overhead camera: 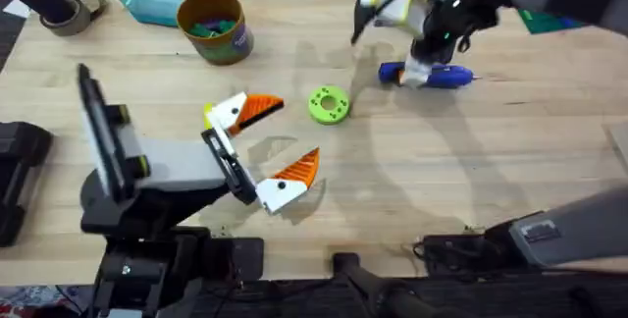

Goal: Pick up the gripper from the table and insert it into the empty holder that is missing its gripper. Then pick up a screw, insert it into the mounting hole, and use the screwdriver to tighten it. Finally, clean up the table by picking up the vegetable and placing it into the bucket.

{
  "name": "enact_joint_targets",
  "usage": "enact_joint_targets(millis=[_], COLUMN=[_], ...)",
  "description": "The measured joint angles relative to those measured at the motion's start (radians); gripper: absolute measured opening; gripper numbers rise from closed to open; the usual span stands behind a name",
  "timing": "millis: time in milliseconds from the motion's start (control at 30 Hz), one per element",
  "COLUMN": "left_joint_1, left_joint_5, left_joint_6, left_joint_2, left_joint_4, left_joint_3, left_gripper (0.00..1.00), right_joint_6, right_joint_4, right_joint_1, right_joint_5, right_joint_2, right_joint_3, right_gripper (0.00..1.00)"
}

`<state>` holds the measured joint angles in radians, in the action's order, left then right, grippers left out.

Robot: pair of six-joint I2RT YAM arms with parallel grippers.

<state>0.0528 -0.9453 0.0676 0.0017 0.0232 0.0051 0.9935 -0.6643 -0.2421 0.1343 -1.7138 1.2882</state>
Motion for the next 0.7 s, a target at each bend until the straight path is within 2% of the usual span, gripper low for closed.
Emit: enact_joint_targets(millis=[67, 200, 233, 267, 400, 700], left_joint_1=[0.000, 0.000, 0.000, 0.000, 0.000, 0.000], left_joint_5=[0.017, 0.116, 0.136, 0.189, 0.278, 0.278], left_joint_6=[0.016, 0.109, 0.126, 0.164, 0.201, 0.201], left_joint_2=[0.000, 0.000, 0.000, 0.000, 0.010, 0.010], left_joint_4=[-0.062, -0.139, -0.143, -0.128, -0.073, -0.073], left_joint_3=[0.000, 0.000, 0.000, 0.006, 0.056, 0.056], left_gripper=[0.986, 0.986, 0.986, 0.986, 0.986, 0.986], right_joint_6=[-0.079, -0.239, -0.272, -0.367, -0.450, -0.450], right_joint_4=[-0.012, -0.051, -0.059, -0.114, -0.197, -0.197], right_joint_1=[-0.013, -0.033, -0.036, -0.037, -0.037, -0.037], right_joint_5=[-0.007, -0.049, -0.058, -0.079, -0.089, -0.089], right_joint_2=[0.069, 0.211, 0.240, 0.303, 0.325, 0.325], right_joint_3=[0.017, 0.060, 0.064, 0.072, 0.072, 0.072], right_gripper=[0.994, 0.994, 0.995, 0.995, 0.995, 0.995])
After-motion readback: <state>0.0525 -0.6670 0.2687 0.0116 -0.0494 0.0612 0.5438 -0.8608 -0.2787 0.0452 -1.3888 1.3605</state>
